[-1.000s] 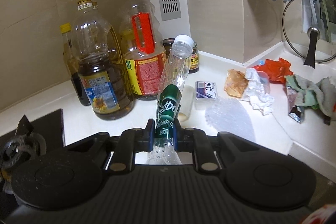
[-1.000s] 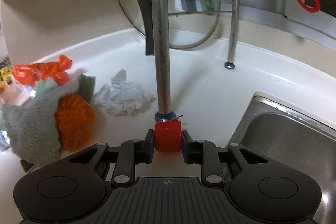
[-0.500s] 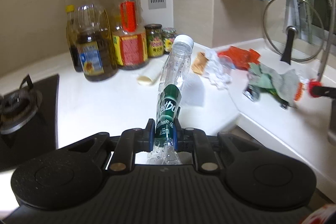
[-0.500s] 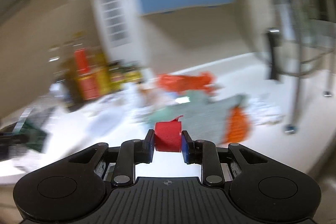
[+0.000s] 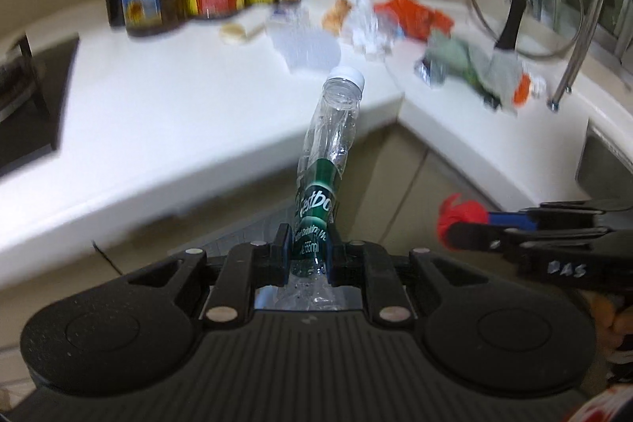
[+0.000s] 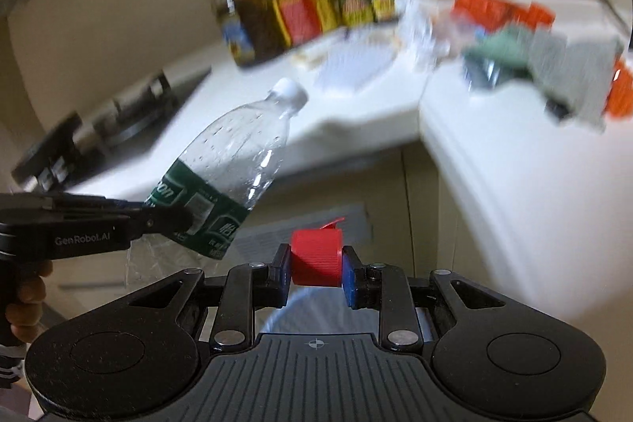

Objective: Collect trash
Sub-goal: 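Carry the bottle and red cap down to the wastebasket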

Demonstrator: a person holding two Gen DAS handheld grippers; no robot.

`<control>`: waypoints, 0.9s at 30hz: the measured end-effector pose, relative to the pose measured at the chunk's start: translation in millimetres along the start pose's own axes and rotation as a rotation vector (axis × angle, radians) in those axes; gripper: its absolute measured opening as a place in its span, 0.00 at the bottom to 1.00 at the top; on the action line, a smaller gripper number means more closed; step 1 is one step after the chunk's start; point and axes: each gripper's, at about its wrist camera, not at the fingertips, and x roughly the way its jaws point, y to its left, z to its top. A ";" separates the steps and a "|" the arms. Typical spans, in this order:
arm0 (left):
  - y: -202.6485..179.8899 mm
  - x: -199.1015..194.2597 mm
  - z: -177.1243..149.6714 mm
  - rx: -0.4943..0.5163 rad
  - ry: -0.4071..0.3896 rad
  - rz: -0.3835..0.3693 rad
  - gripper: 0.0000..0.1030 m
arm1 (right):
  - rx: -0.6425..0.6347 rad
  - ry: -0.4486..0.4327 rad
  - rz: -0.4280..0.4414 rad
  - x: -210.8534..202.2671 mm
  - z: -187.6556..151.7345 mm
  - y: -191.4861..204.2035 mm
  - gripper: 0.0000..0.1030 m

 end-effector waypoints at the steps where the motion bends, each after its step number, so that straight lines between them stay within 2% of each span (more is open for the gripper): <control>1: 1.1 4.9 -5.2 -0.005 0.021 -0.005 0.15 | -0.002 0.017 -0.009 7.3 -4.6 0.9 0.26; 8: 8.4 42.1 -41.5 -0.062 0.186 -0.036 0.14 | 0.016 0.126 -0.055 43.7 -36.6 -2.8 0.26; 12: 11.8 68.9 -58.5 -0.087 0.254 -0.025 0.14 | 0.030 0.166 -0.074 63.8 -54.5 -10.8 0.26; 20: 16.3 120.0 -79.1 -0.141 0.357 -0.053 0.14 | 0.056 0.232 -0.115 101.5 -78.8 -28.7 0.26; 27: 17.5 147.2 -86.8 -0.156 0.427 -0.072 0.15 | 0.080 0.264 -0.144 118.5 -88.1 -41.8 0.26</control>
